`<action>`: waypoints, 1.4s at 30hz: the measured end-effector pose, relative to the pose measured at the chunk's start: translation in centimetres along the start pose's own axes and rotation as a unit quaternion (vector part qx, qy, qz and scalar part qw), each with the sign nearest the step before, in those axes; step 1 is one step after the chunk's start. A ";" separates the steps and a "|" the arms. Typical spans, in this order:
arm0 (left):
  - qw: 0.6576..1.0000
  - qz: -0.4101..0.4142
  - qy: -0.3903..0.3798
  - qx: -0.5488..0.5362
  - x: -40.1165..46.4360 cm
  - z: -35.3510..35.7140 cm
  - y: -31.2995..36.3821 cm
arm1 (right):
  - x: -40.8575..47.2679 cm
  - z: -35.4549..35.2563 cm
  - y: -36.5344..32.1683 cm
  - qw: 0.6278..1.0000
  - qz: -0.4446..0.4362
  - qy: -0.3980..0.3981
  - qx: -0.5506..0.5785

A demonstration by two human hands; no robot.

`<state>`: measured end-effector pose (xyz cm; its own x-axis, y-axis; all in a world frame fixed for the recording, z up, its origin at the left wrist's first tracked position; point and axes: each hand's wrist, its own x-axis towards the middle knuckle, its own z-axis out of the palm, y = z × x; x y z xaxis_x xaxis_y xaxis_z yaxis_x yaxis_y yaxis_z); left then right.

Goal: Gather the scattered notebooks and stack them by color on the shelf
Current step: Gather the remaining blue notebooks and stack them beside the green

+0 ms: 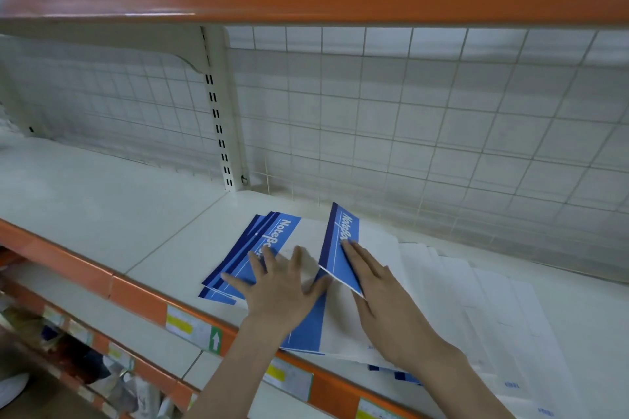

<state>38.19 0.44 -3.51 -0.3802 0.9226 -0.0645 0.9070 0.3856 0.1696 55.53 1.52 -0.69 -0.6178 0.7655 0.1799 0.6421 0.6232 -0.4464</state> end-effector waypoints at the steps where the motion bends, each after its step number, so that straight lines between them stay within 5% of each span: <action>1: 1.000 0.000 -0.008 -0.007 -0.1 0.1 0.0 | 0.4 0.3 -0.4 1.000 -0.002 -0.002 -0.002; 10: 0.991 0.038 -0.075 0.105 -1.8 0.0 4.7 | 2.6 1.8 -0.1 0.999 0.026 -0.024 -0.008; 16: 0.996 0.087 0.012 0.008 -1.1 -1.3 3.2 | 2.6 2.3 0.9 0.999 0.037 -0.013 -0.015; 23: 0.999 -0.038 0.004 0.020 0.1 -1.7 1.4 | 2.7 2.5 0.7 0.999 0.032 -0.012 -0.035; 30: 0.952 0.070 0.034 -0.297 1.1 -1.9 -0.1 | 2.5 3.3 -0.2 0.998 0.019 -0.019 -0.062; 37: 0.783 0.036 -0.027 -0.620 1.3 -3.1 -0.7 | 2.5 3.6 -0.4 0.996 0.011 -0.024 -0.089; 39: 0.789 0.028 -0.017 -0.613 1.4 -2.9 -0.7 | 2.5 3.6 -0.3 0.994 0.010 -0.028 -0.110; 42: 0.858 0.026 0.061 -0.509 1.9 -2.6 -0.9 | 2.5 3.5 -0.4 0.993 0.010 -0.033 -0.115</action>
<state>36.21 1.82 -1.25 -0.4170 0.9067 0.0626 0.3182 0.0811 0.9446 52.13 2.61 -3.10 -0.6279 0.7702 0.1115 0.7363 0.6344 -0.2355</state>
